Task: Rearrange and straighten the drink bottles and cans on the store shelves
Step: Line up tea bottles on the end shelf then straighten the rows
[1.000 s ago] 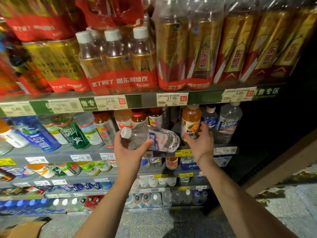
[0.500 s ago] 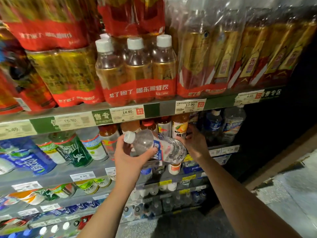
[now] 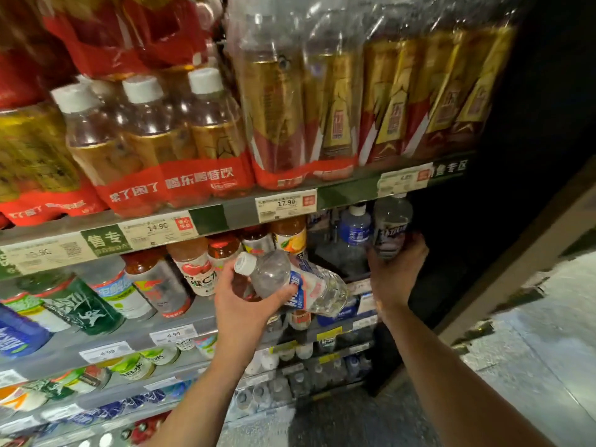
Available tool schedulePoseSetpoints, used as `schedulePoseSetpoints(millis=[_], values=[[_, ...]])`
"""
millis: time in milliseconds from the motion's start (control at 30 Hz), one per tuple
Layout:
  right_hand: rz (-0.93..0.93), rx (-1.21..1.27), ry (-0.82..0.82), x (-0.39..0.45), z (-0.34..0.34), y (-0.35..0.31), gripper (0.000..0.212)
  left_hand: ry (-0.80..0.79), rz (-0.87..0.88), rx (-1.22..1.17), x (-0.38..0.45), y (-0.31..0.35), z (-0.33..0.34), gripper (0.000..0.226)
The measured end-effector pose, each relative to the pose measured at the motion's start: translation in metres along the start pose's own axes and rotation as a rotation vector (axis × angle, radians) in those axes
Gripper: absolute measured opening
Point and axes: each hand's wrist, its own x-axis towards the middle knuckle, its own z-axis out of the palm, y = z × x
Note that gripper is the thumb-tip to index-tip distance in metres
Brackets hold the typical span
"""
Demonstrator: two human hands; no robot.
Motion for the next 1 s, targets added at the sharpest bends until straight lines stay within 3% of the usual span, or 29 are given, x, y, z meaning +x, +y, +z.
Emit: schedulePoseSetpoints(millis=[100, 200, 300, 400, 467, 533, 600, 700, 833, 1000], values=[[0.017, 0.038, -0.107, 0.016, -0.006, 0.013, 0.082, 0.045, -0.006, 0.009, -0.006, 0.004, 0.018, 0.068], [-0.031, 0.189, -0.159, 0.026, -0.011, 0.024, 0.062, 0.092, -0.017, 0.008, -0.008, 0.001, 0.033, 0.066], [0.013, 0.134, -0.204, 0.044, -0.008, 0.029, 0.055, 0.139, -0.039, -0.001, -0.008, -0.003, 0.043, 0.069], [0.031, 0.128, -0.269, 0.053, -0.010, 0.029, 0.072, 0.178, -0.070, -0.044, -0.008, -0.004, 0.052, 0.073], [-0.077, 0.071, -0.178, 0.047, -0.018, 0.026, 0.080, 0.210, -0.085, -0.067, -0.009, -0.004, 0.056, 0.080], [-0.215, 0.126, -0.143, 0.029, -0.024, 0.022, 0.065, 0.244, -0.100, -0.081, -0.009, -0.004, 0.057, 0.080], [-0.255, 0.157, -0.295, 0.014, -0.024, 0.015, 0.048, 0.274, -0.102, -0.064, -0.010, -0.003, 0.056, 0.073], [-0.246, 0.041, -0.414, 0.005, -0.004, 0.010, 0.062, 0.293, -0.100, -0.070, -0.012, -0.001, 0.052, 0.072], [-0.119, 0.062, -0.490, 0.006, 0.021, 0.004, 0.086, 0.313, -0.137, -0.091, -0.012, 0.000, 0.039, 0.077], [-0.062, 0.035, -0.466, 0.014, 0.035, 0.004, 0.084, 0.277, -0.141, -0.069, -0.010, -0.003, 0.018, 0.078]])
